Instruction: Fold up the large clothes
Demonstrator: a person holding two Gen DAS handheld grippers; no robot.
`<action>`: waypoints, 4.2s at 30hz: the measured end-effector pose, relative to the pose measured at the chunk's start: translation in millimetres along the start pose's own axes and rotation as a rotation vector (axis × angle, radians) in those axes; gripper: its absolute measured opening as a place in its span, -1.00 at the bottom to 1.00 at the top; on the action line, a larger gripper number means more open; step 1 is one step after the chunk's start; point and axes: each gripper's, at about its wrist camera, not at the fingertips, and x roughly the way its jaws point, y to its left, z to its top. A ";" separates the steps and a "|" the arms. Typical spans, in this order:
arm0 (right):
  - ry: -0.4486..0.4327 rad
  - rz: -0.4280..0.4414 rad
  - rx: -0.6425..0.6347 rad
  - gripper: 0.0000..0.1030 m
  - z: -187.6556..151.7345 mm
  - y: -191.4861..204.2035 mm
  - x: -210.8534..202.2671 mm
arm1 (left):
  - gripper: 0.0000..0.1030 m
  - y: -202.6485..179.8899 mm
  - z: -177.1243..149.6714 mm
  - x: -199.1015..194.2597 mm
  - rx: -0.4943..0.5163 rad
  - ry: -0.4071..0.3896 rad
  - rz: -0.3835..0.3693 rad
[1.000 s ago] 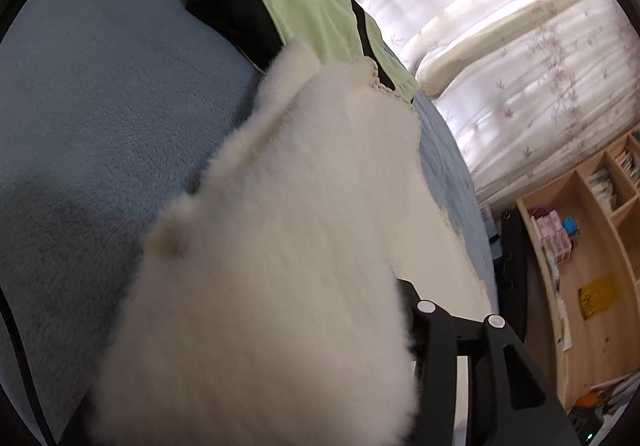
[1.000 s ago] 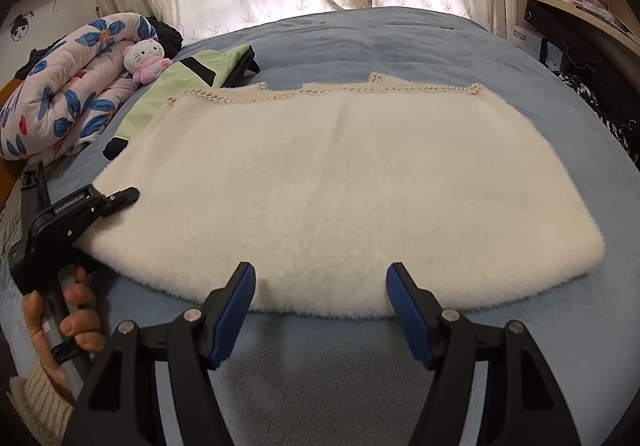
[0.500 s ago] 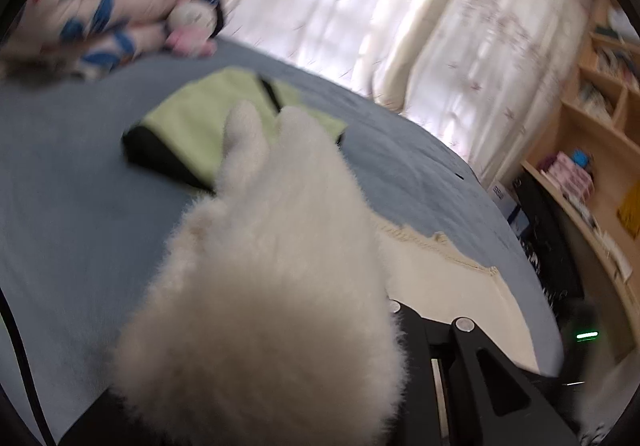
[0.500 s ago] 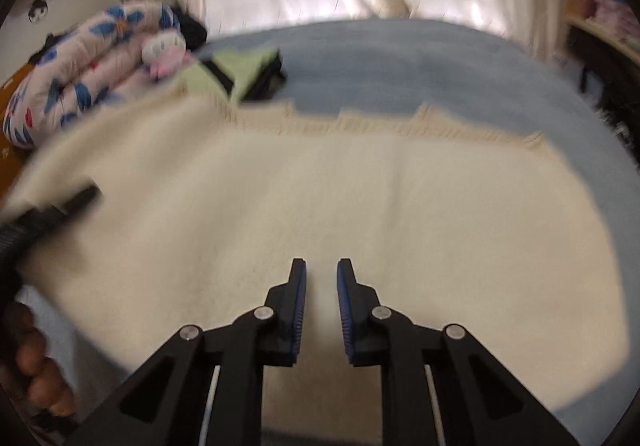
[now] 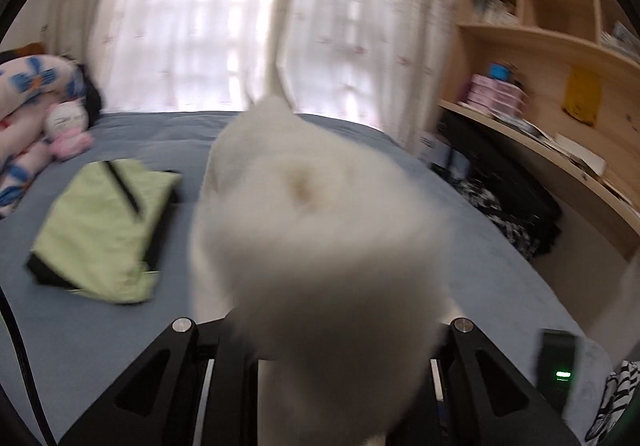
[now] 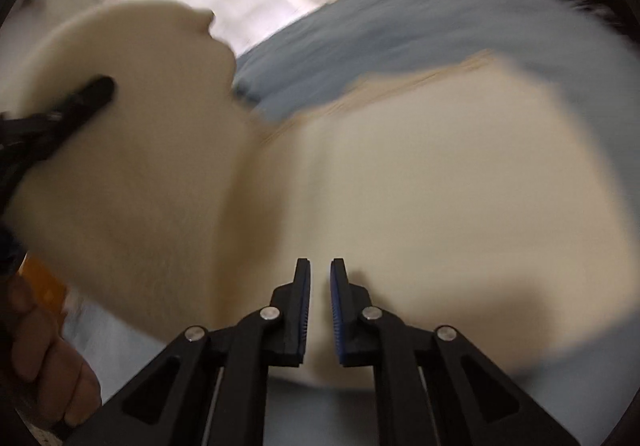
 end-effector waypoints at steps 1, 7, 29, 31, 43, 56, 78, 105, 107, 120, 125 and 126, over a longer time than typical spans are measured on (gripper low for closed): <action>-0.021 -0.042 0.025 -0.83 -0.2 -17.8 -13.2 | -0.64 -20.5 -3.9 10.9 0.013 0.009 -0.025; -0.025 -0.263 0.162 -0.82 -18.6 -112.7 -56.7 | -0.61 -118.7 -79.0 96.8 0.173 0.240 -0.051; -0.038 -0.240 0.196 -0.74 -30.2 -138.2 -79.4 | -0.32 -160.9 -109.5 96.4 0.257 0.275 -0.060; -0.038 -0.219 0.199 -0.73 -28.0 -136.4 -82.1 | 0.27 -154.4 -96.4 90.1 0.206 0.338 -0.176; -0.109 -0.085 0.138 -0.19 10.6 -95.9 -114.8 | 0.51 -73.1 -44.0 -12.1 0.144 0.251 -0.051; 0.188 -0.169 -0.078 -0.28 62.8 -49.7 -8.6 | 0.51 37.6 -63.9 24.7 -0.038 0.416 0.100; 0.122 -0.180 0.048 -0.80 8.6 -101.3 -19.4 | 0.49 1.7 -104.9 56.8 -0.020 0.481 -0.015; 0.027 -0.216 -0.016 -0.81 143.6 -116.7 33.0 | 0.05 25.4 -21.8 159.0 -0.139 0.454 -0.079; 0.101 -0.237 0.019 -0.80 137.4 -131.0 53.9 | 0.05 17.0 -29.4 164.8 -0.098 0.447 -0.048; 0.032 -0.245 0.000 -0.68 131.0 -103.8 4.7 | 0.20 10.6 -14.2 131.5 -0.088 0.455 0.007; -0.018 -0.222 -0.024 -0.68 115.6 -80.2 -32.0 | 0.30 5.0 -4.8 96.0 -0.071 0.430 0.012; -0.017 -0.222 -0.030 -0.67 113.4 -76.1 -35.6 | 0.30 3.7 -3.2 85.7 -0.068 0.417 0.020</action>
